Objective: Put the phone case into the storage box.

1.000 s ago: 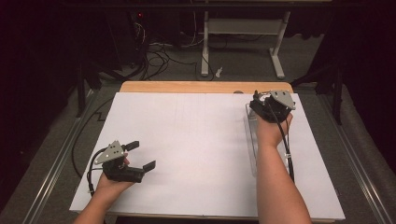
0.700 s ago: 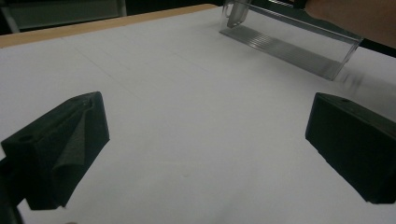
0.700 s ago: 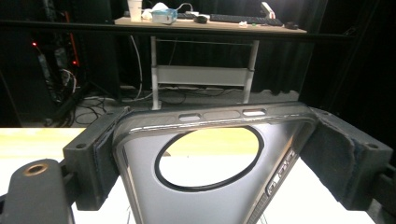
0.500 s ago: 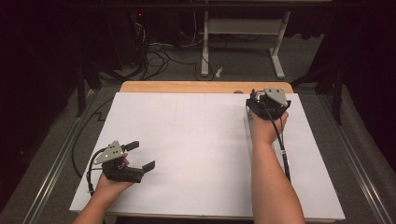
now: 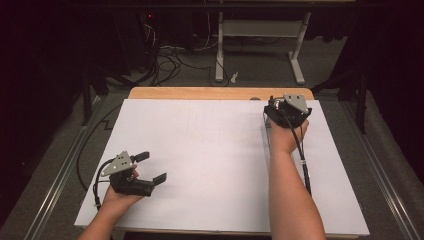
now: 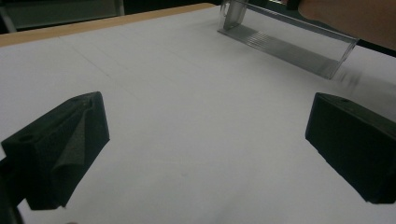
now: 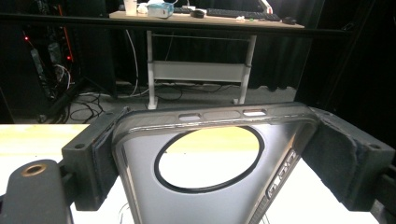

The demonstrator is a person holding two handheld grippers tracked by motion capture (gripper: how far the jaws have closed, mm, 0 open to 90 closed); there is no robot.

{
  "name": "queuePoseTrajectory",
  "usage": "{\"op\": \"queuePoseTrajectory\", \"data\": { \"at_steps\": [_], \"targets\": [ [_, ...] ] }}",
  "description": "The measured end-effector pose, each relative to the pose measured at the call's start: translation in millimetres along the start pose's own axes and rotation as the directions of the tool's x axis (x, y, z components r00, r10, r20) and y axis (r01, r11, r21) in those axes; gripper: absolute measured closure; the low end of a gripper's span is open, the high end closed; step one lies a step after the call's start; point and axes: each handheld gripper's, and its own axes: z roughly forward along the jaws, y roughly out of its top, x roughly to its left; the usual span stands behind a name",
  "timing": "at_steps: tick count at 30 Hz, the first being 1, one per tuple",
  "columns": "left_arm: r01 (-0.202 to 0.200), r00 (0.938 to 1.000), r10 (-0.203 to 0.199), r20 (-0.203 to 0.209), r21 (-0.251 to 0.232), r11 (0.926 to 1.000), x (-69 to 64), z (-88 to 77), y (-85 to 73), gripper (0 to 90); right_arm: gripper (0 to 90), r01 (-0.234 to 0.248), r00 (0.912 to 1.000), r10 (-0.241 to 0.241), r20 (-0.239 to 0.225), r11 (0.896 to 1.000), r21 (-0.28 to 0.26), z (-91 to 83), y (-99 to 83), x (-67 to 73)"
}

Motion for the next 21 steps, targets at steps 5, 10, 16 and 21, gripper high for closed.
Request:
{"op": "queuePoseTrajectory", "data": {
  "at_steps": [5,10,16,21],
  "targets": [
    [0.002,1.0,-0.002,0.0,-0.003,1.0,0.5,-0.6,-0.1,0.8,13.0,0.012,0.9999,-0.012,-0.012,1.0,-0.011,2.7,-0.2,-0.4],
    [0.001,1.0,-0.001,0.0,-0.001,1.0,0.8,-0.7,-0.1,0.8,12.9,0.026,0.9996,-0.026,-0.014,1.0,-0.012,5.6,0.9,0.9],
    [0.0,1.0,0.0,0.001,-0.002,1.0,0.8,-1.0,-0.1,0.8,12.7,0.035,0.9991,-0.035,-0.022,0.999,-0.017,8.9,1.6,1.3],
    [-0.002,1.0,0.002,0.005,-0.001,1.0,0.6,-0.9,-0.3,0.8,12.4,0.046,0.9984,-0.047,-0.033,0.999,-0.018,10.8,1.9,0.7]
  ]
}}
